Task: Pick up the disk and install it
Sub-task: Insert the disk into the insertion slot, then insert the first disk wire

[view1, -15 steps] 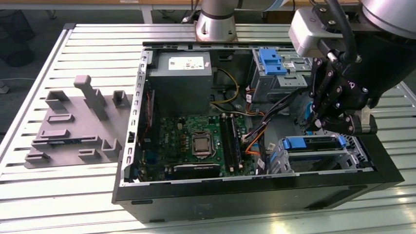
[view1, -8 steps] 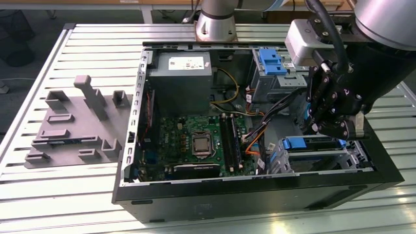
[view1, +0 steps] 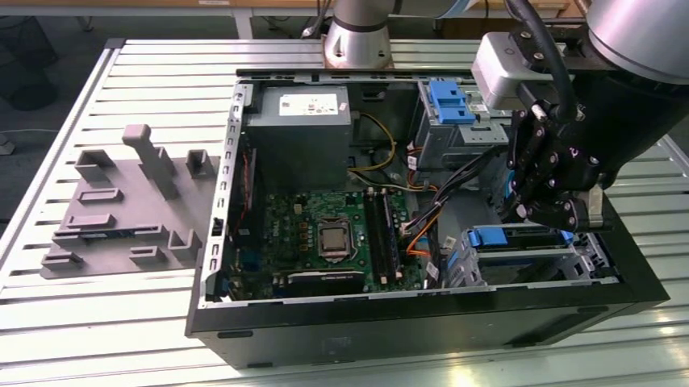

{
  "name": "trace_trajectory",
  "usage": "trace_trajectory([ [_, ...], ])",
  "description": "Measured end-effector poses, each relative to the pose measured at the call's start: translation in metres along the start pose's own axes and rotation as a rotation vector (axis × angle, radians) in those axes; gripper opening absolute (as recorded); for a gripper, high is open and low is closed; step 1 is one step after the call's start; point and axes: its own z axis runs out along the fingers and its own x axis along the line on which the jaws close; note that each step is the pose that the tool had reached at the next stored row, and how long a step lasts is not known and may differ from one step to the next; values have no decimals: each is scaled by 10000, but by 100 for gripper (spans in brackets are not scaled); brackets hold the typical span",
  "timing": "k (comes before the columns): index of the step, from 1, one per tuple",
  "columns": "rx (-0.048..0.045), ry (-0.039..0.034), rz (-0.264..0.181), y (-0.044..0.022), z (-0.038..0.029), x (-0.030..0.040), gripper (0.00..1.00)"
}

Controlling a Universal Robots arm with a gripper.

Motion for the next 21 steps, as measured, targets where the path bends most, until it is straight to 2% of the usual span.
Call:
trace_trajectory([
  [6, 1, 1, 0, 0, 0, 0, 11],
  [8, 61, -3, -1, 0, 17, 0, 11],
  [21, 69, -4, -1, 0, 19, 0, 11],
])
